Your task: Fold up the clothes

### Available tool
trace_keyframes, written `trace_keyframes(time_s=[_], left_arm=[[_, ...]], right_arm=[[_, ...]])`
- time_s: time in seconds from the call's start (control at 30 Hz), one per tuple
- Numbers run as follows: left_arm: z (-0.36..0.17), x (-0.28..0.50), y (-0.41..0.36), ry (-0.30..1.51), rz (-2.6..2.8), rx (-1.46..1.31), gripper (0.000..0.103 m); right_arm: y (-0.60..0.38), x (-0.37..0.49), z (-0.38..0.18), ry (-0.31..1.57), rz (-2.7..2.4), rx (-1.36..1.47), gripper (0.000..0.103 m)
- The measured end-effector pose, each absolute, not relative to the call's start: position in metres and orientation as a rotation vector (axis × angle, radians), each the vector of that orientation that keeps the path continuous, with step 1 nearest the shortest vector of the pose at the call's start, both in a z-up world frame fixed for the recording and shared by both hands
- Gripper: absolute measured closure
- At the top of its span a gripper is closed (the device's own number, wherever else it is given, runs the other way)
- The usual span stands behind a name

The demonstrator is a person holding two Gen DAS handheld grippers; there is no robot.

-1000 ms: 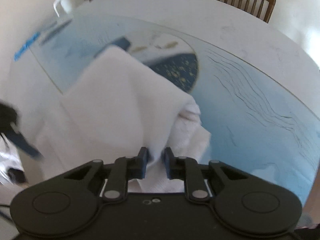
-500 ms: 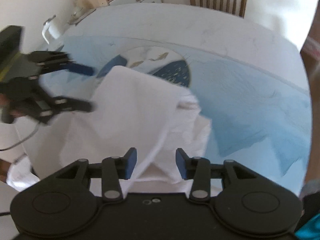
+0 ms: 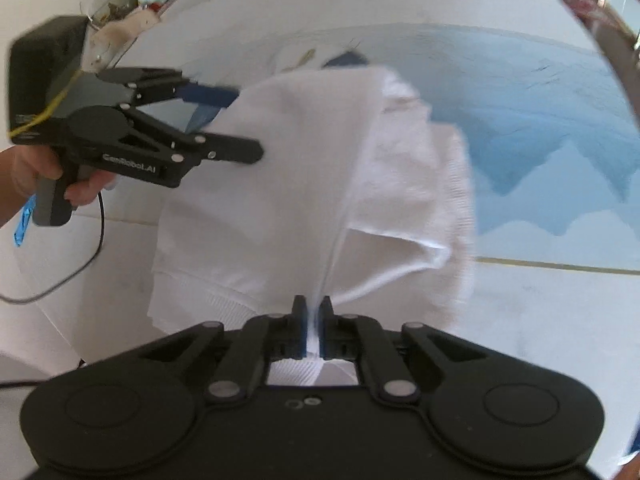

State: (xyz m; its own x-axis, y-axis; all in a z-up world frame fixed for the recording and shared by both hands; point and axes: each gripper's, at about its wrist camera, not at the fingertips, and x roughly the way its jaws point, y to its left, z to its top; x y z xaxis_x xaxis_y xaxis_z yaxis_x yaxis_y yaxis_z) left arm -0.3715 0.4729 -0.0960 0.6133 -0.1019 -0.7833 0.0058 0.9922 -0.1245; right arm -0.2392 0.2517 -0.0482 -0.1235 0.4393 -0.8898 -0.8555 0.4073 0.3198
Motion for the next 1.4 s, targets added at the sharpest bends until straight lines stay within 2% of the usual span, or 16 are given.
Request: trace_keyframes(time_s=[0.27, 0.43, 0.6, 0.67, 0.73, 0.93, 1.03, 1.27, 1.4], left_arm=[[-0.103, -0.364, 0.460, 0.921, -0.049, -0.040, 0.024], [-0.071, -0.394, 0.444, 0.888, -0.090, 0.016, 0.024], [-0.068, -0.424, 0.412, 0.936, -0.186, -0.030, 0.024], [-0.079, -0.428, 0.399, 0.961, -0.184, -0.032, 0.034], [-0.088, -0.431, 0.387, 0.987, -0.185, -0.039, 0.038], [-0.100, -0.437, 0.372, 1.007, -0.180, -0.075, 0.038], [-0.103, -0.440, 0.368, 1.032, -0.201, -0.098, 0.038], [-0.101, -0.452, 0.352, 1.037, -0.181, -0.069, 0.037], [-0.104, -0.447, 0.355, 1.037, -0.150, -0.089, 0.037]], right_arm=[[0.262, -0.246, -0.074, 1.225, 1.135, -0.572, 0.000], [0.261, -0.237, -0.020, 1.073, 1.215, -0.621, 0.000], [0.294, -0.227, 0.020, 0.907, 1.319, -0.604, 0.000], [0.318, -0.228, 0.014, 0.860, 1.346, -0.646, 0.000], [0.334, -0.227, 0.002, 0.856, 1.365, -0.683, 0.000], [0.354, -0.195, -0.054, 0.956, 1.294, -0.811, 0.000], [0.343, -0.190, -0.067, 0.973, 1.327, -0.782, 0.000], [0.338, -0.198, -0.064, 0.968, 1.338, -0.816, 0.000], [0.319, -0.215, -0.067, 0.901, 1.348, -0.877, 0.000]])
